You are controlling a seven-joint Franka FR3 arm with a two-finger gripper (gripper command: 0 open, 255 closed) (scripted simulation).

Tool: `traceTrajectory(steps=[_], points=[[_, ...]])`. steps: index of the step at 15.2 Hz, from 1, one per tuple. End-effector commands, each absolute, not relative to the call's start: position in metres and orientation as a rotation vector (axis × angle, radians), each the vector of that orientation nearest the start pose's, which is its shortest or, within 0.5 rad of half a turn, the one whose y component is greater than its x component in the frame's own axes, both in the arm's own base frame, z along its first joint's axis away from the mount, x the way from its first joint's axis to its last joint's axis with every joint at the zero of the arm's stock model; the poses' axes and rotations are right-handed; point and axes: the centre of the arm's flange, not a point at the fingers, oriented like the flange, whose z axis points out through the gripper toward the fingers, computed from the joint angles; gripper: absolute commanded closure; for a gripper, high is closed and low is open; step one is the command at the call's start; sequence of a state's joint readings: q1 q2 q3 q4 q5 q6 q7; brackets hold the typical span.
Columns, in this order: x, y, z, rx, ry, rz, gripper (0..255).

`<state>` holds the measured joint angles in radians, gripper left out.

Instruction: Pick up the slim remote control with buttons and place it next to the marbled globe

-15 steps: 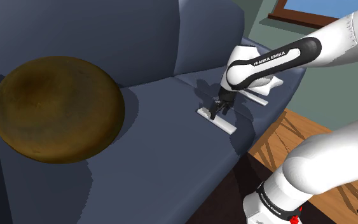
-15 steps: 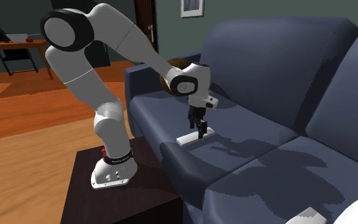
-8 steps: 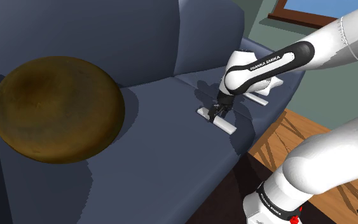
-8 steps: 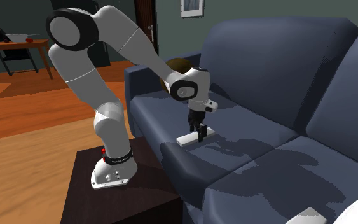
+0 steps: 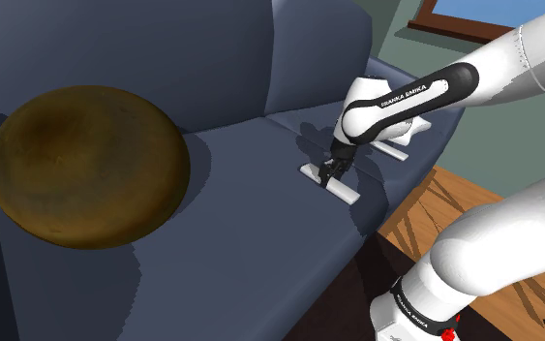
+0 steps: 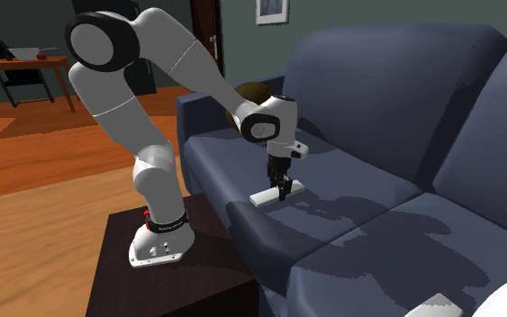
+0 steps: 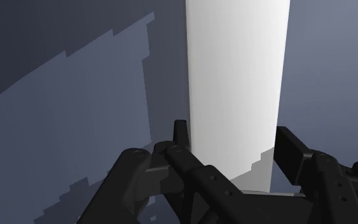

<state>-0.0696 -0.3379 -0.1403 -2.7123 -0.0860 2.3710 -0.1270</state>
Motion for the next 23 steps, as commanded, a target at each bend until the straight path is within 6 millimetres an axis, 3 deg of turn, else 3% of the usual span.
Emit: traceTrajectory(steps=[1,5,23], points=[[0.379,-0.078,0.331,-3.154,0.021,0.012,255],[0.378,-0.078,0.330,-3.154,0.021,0.012,255],[0.378,-0.078,0.426,-3.154,0.021,0.012,255]])
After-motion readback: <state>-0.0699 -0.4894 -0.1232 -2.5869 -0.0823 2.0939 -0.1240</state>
